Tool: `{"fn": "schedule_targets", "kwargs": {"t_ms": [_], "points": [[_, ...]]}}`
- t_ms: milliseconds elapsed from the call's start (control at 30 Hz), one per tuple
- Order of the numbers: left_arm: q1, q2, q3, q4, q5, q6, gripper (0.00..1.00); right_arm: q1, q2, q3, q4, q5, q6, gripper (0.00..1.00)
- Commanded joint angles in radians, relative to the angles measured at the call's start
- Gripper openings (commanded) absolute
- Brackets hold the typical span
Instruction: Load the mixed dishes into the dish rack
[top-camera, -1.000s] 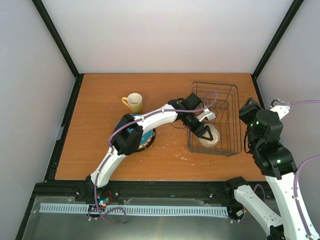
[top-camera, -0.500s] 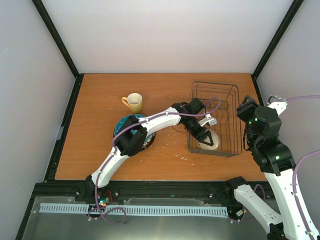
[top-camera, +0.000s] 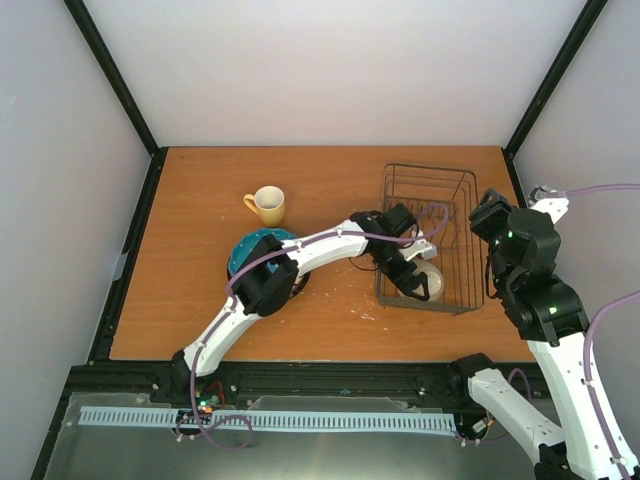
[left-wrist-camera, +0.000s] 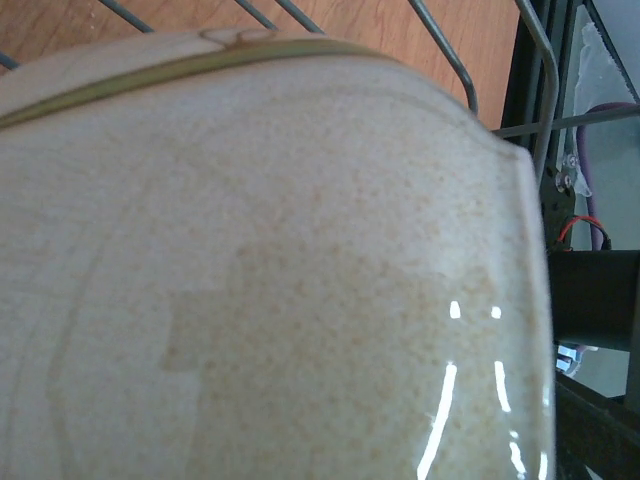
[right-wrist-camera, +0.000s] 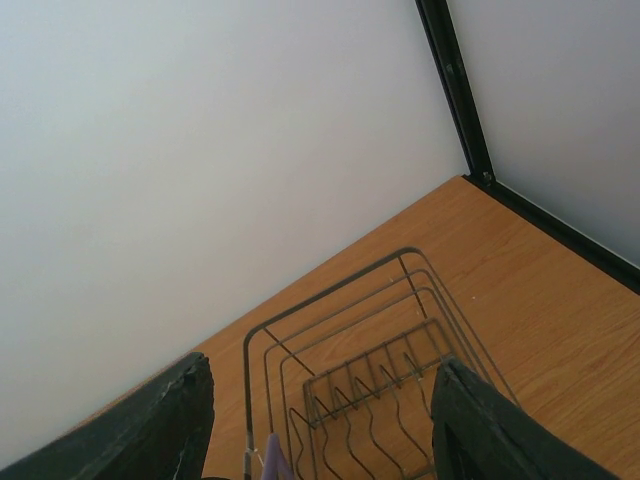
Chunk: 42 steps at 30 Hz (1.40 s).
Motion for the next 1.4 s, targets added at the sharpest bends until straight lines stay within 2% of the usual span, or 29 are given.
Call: {"fn": "schedule_targets", "kwargs": {"t_ms": [0, 433, 667, 800, 1033, 1367], "points": [[-0.012, -0.006, 0.046, -0.033, -0.068, 0.022, 1.0, -0.008, 0.009, 0.025, 0.02, -0.003, -0.019, 0.59], [-0.023, -0.086, 0.058, -0.075, -0.228, 0.052, 1.0, -0.007, 0.031, 0.009, 0.03, -0.03, -0.03, 0.62], [-0.054, -0.045, 0.055, -0.096, -0.212, 0.06, 1.0, -0.007, 0.053, -0.008, 0.038, -0.061, -0.032, 0.64], [-0.072, 0.006, 0.103, -0.108, -0.188, 0.05, 1.0, -0.007, 0.066, -0.03, 0.047, -0.1, -0.029, 0.65], [-0.076, -0.05, 0.091, -0.094, -0.268, 0.07, 1.0, -0.007, 0.071, -0.041, 0.06, -0.112, -0.049, 0.66], [-0.075, -0.061, 0.089, -0.106, -0.303, 0.079, 1.0, -0.007, 0.103, -0.052, 0.079, -0.182, -0.08, 0.67]]}}
